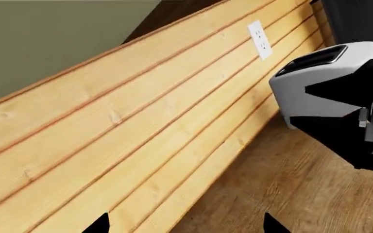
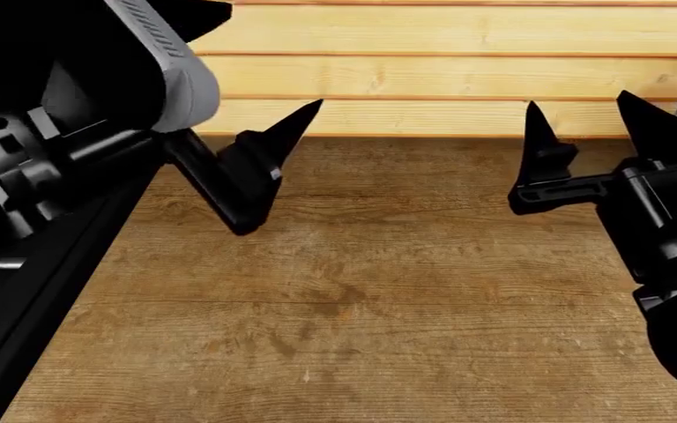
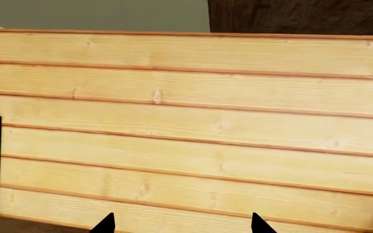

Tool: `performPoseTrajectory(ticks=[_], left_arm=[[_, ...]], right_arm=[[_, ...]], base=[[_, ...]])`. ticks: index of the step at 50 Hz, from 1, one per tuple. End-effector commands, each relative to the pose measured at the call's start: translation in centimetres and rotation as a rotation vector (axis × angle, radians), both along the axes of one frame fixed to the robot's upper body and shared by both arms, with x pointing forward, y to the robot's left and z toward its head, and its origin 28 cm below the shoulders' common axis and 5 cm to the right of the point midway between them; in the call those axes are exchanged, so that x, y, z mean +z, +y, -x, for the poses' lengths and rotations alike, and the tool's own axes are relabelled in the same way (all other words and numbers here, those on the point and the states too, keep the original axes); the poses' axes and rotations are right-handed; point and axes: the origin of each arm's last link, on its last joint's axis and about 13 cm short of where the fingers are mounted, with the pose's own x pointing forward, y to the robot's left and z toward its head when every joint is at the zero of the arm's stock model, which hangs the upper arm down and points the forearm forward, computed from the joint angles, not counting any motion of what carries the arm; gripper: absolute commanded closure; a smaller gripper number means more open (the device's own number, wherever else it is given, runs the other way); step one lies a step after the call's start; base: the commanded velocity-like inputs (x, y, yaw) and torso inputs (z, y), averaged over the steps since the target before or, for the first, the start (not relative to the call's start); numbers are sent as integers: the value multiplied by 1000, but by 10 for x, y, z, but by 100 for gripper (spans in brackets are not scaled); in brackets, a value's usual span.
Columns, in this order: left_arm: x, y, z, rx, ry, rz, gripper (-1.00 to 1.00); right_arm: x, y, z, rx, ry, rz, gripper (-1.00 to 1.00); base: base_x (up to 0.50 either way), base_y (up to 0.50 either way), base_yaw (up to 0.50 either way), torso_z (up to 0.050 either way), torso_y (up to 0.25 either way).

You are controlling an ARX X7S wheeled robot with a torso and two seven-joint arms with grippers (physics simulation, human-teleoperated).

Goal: Pick the corn, tomato from the counter and place them in the cabinet. Then close the cabinet.

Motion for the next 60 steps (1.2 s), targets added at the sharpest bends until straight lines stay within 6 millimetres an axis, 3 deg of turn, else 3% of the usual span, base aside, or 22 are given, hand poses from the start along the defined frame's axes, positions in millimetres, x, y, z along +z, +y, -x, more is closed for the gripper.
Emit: performPoseTrajectory(ticks=[1,32,42,60], left_arm=[[-33,7,-23,54,117,87,-100],[-77,18,-34,191,120,237,-100],[-84,19,-34,197,133,244,-100],[-91,18,-33,198,138,247,-100]], right_arm=[[2,0,2,2,-16,1,-100],[85,-18,67,-179,-342,-75,-100],[112,-13,79,-149,-431,-73,-100],[133,-21,83,-67,-526,-384,-100]], base=[[0,0,0,0,0],[0,0,0,0,0],[0,0,0,0,0],[0,0,0,0,0]])
